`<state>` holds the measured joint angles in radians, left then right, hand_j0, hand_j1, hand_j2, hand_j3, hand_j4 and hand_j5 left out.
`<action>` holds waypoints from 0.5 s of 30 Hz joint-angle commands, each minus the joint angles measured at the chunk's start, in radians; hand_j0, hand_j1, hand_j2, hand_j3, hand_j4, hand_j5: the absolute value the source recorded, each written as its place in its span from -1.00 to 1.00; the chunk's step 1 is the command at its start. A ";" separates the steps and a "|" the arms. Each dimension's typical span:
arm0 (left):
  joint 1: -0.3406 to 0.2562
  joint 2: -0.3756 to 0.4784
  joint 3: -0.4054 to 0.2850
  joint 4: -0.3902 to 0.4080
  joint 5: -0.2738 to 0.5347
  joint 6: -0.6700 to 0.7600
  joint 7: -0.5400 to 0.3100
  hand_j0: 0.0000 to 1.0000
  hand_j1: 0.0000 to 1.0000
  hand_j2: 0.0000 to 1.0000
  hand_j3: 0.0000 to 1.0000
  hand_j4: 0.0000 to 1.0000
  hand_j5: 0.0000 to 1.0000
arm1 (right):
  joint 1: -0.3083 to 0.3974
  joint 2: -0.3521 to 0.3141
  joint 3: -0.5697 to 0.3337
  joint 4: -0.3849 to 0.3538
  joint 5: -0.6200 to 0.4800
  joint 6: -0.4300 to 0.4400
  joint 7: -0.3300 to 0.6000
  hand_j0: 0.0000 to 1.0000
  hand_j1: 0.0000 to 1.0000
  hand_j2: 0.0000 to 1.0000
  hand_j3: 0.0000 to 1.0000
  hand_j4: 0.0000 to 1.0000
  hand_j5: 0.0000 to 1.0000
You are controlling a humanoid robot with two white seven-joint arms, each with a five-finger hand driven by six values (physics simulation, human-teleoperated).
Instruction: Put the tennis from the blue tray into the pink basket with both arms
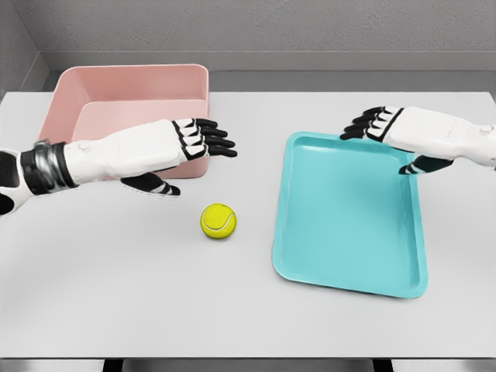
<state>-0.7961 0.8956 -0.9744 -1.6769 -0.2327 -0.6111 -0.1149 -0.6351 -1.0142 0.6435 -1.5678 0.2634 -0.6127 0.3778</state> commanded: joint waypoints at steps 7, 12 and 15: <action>-0.018 0.002 -0.231 0.080 0.150 0.000 -0.002 1.00 1.00 1.00 1.00 1.00 1.00 | 0.000 -0.050 0.004 -0.009 -0.050 0.002 0.004 1.00 1.00 1.00 1.00 1.00 1.00; -0.025 0.017 -0.228 0.089 0.200 0.000 -0.005 1.00 1.00 1.00 1.00 1.00 1.00 | 0.015 -0.049 0.004 -0.011 -0.050 0.002 0.004 1.00 1.00 1.00 1.00 1.00 1.00; -0.055 0.014 -0.230 0.089 0.223 0.000 -0.108 1.00 1.00 1.00 1.00 1.00 1.00 | 0.018 -0.049 0.005 -0.009 -0.050 0.002 0.004 1.00 1.00 1.00 1.00 1.00 1.00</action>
<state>-0.8544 0.9091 -1.2022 -1.5899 -0.0350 -0.6115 -0.1817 -0.6151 -1.0620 0.6486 -1.5770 0.2201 -0.6129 0.3824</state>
